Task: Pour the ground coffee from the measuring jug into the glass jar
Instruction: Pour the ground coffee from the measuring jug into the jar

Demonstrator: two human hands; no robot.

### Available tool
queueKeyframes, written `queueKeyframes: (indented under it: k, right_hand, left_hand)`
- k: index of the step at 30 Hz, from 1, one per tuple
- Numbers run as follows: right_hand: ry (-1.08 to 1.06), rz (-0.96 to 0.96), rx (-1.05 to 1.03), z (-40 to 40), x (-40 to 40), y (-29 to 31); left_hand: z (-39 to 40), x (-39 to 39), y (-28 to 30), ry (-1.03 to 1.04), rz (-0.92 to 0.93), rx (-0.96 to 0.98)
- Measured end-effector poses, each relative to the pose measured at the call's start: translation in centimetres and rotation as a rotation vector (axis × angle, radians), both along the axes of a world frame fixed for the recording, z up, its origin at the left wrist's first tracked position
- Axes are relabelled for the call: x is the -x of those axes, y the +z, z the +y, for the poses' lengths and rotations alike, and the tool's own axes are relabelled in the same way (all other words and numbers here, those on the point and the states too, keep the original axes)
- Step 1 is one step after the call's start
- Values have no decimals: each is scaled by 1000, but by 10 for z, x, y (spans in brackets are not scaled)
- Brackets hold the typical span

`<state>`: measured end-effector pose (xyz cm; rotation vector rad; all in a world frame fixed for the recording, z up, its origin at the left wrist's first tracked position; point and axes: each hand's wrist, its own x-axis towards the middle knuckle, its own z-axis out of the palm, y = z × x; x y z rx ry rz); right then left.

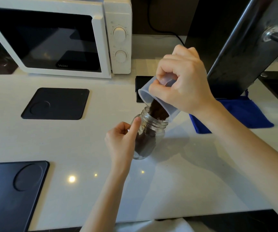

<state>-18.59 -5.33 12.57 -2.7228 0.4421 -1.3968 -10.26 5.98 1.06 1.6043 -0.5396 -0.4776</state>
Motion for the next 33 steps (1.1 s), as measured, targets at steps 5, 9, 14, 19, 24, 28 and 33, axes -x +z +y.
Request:
queueKeyframes:
  k: [5,9,14,19,24,28,33]
  right_hand:
    - [-24,-9,19,-1,1,1]
    - [19,-6,27,2,1,1]
    - [51,-16,36,5,1,2]
    - [60,-23,48,7,0,3]
    - [68,-17,32,8,1,3]
    - [72,-20,3,8,3,4]
    - [53,-14,61,10,2,3]
  left_hand:
    - [1,1,1,-12,14,-8]
    - [3,2,3,-14,26,-31]
    - [3,2,4,-13,30,-38]
    - [3,2,4,-17,29,-40]
    - [4,3,4,-13,25,-36]
    - [4,3,5,-9,30,-36]
    - [4,3,3,-10,17,-33]
